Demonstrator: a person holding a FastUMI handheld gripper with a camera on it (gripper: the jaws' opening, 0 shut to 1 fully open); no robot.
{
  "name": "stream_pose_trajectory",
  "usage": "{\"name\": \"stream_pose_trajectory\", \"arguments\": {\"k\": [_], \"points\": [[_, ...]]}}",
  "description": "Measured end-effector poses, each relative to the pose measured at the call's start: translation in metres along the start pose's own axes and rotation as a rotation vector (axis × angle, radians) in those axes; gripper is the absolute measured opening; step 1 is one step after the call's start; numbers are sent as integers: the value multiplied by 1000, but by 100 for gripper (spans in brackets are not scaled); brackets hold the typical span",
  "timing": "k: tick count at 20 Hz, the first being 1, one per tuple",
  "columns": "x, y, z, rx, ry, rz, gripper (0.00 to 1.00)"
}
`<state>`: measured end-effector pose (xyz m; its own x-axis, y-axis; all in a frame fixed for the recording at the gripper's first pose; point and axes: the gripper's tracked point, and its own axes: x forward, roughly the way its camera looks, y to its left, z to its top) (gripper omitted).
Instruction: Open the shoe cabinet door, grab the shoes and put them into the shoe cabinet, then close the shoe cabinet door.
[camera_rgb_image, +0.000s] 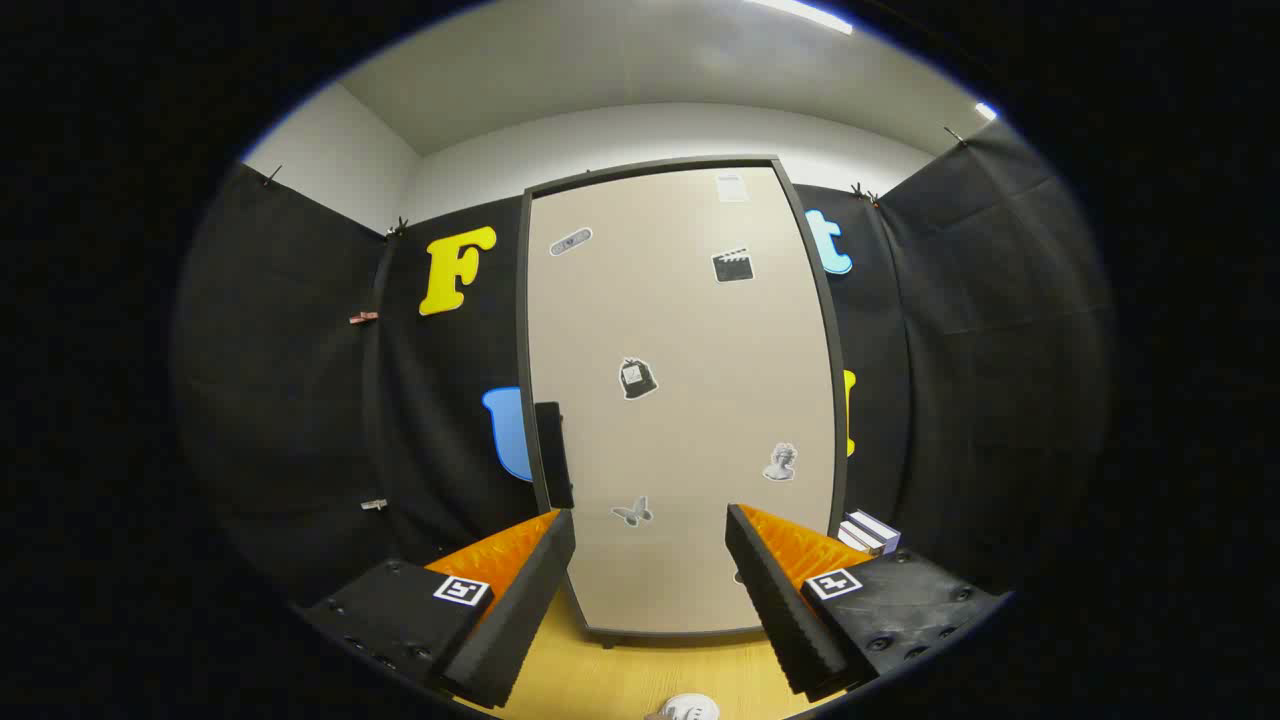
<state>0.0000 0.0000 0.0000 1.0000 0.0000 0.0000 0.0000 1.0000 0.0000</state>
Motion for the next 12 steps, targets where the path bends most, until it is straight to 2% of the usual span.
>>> {"name": "stream_pose_trajectory", "arguments": {"k": [8,12], "points": [[-4,10,2,-34,-32,5,98],[-5,9,-6,-40,-8,8,98]]}}
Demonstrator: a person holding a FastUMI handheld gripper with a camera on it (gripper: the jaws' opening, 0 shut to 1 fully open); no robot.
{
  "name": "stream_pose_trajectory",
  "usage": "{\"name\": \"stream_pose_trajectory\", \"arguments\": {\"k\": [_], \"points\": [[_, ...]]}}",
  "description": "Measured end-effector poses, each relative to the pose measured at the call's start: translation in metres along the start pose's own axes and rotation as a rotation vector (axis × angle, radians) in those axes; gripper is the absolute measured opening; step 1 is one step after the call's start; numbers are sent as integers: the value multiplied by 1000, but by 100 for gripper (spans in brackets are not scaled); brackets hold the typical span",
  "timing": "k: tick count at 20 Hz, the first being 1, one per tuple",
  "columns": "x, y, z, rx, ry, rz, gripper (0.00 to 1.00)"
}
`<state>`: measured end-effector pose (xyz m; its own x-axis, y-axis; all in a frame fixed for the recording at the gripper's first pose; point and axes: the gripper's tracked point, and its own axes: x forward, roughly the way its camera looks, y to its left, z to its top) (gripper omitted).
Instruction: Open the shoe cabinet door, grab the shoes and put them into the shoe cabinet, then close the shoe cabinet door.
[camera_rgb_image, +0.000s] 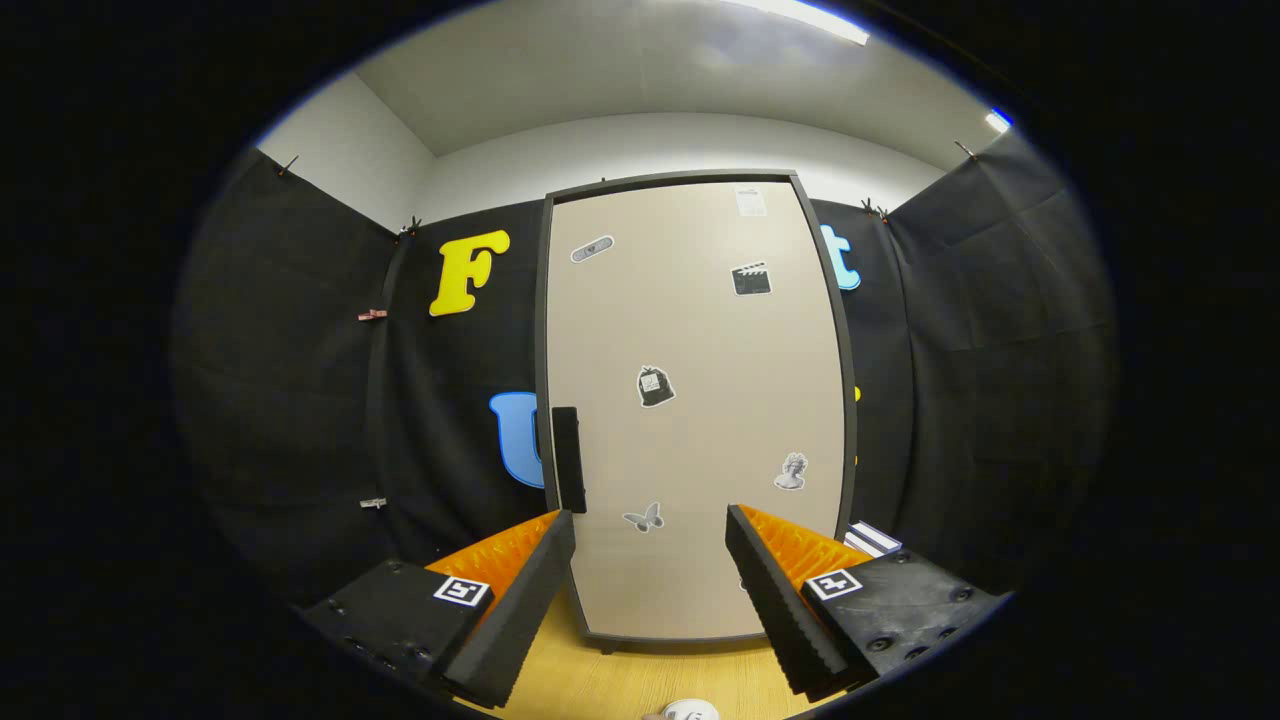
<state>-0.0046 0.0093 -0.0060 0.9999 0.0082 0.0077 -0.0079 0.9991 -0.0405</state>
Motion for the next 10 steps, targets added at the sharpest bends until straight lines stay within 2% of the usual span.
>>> {"name": "stream_pose_trajectory", "arguments": {"k": [10], "points": [[-1,-1,-2,6,11,34,98]]}}
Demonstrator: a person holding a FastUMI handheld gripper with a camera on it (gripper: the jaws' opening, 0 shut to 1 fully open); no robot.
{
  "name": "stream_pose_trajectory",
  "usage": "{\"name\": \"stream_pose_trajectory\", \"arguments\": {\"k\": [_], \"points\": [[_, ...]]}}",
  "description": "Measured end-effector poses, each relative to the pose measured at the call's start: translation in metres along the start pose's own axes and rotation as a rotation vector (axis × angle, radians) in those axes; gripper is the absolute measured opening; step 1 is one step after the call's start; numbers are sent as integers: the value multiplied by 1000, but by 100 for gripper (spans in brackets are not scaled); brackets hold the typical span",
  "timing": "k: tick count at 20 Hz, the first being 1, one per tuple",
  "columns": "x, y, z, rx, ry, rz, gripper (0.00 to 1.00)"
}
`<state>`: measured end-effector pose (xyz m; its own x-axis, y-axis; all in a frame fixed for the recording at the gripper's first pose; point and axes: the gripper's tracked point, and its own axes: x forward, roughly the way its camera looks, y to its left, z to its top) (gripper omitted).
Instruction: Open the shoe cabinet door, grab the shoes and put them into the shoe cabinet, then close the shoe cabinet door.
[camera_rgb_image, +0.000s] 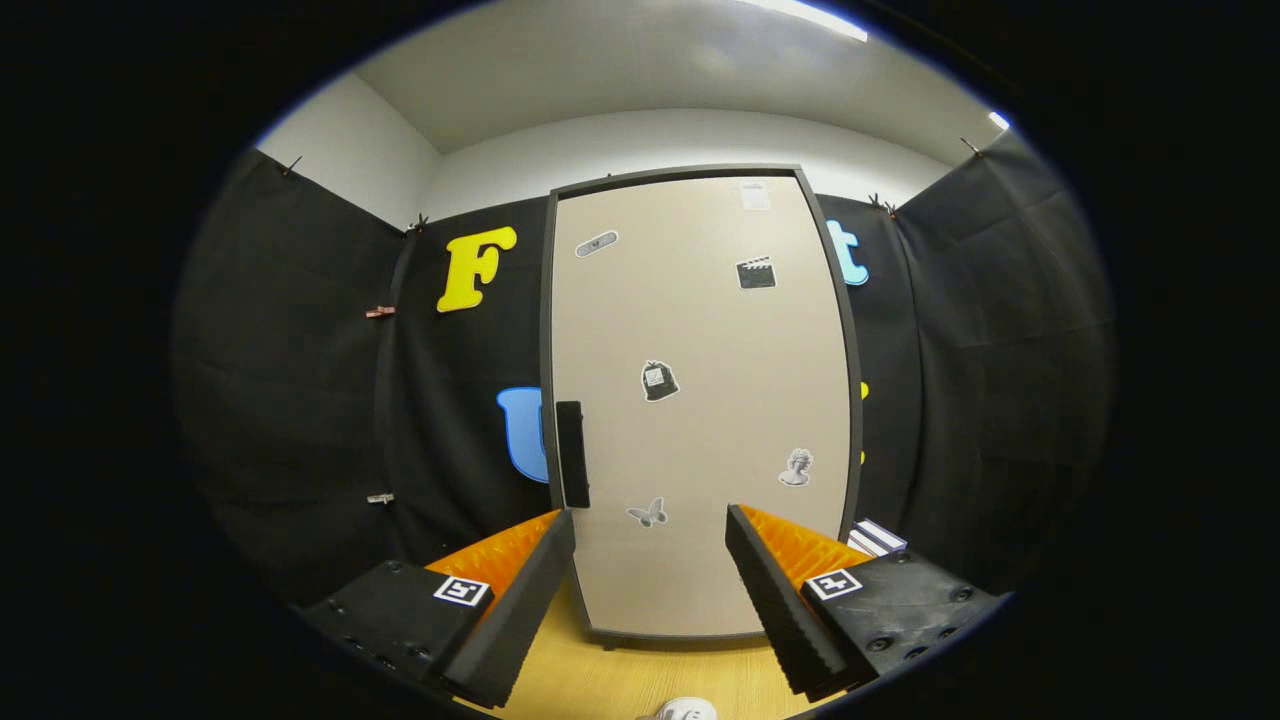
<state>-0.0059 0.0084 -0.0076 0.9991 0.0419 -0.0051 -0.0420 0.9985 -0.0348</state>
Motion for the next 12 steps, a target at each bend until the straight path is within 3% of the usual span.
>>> {"name": "stream_pose_trajectory", "arguments": {"k": [7,12], "points": [[17,25,-7,-1,14,19,98],[72,57,-22,18,28,-13,99]]}}
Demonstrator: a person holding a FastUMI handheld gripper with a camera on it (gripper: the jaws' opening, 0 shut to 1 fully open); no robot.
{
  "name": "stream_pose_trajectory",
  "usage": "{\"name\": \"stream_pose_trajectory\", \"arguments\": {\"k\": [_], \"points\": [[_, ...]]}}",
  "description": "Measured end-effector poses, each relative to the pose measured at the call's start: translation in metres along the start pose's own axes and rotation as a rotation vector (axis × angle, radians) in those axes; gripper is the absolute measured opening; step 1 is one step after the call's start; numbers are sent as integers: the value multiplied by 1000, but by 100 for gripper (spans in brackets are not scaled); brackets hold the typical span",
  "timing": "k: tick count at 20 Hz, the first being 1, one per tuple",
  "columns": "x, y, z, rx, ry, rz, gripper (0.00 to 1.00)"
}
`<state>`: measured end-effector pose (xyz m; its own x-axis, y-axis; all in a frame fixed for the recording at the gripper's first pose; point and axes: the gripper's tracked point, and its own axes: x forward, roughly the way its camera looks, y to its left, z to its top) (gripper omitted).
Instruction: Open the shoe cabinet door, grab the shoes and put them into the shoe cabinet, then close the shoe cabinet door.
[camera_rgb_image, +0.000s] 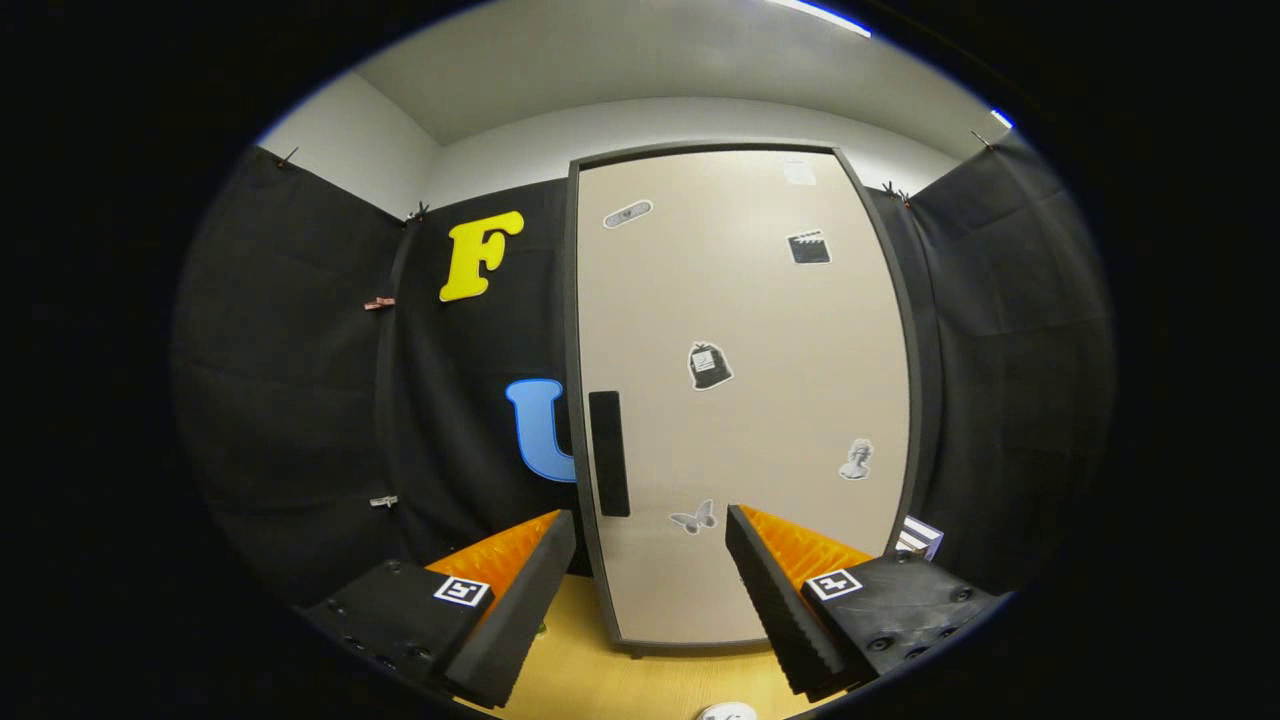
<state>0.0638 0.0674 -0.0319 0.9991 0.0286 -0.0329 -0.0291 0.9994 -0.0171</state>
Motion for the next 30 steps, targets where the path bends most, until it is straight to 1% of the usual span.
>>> {"name": "stream_pose_trajectory", "arguments": {"k": [5,9,10,12,13,14,15,16,17,20,22,24,25,26,30], "points": [[70,27,-11,13,-11,-35,99],[124,28,-25,4,2,-80,98],[134,25,-28,3,7,-95,93],[146,20,-33,0,17,-123,91],[149,18,-33,1,15,-132,87],[152,17,-33,1,10,-136,81],[155,17,-33,-2,4,-141,77],[156,17,-34,-10,6,-143,71],[159,18,-36,-17,14,-143,70],[158,23,-33,-42,-2,-155,43],[160,23,-33,-46,0,-163,46],[161,23,-35,-50,13,-171,46],[148,22,-31,-55,15,-179,46],[163,19,-35,-62,14,-191,34],[160,22,-36,-71,20,-188,34]]}}
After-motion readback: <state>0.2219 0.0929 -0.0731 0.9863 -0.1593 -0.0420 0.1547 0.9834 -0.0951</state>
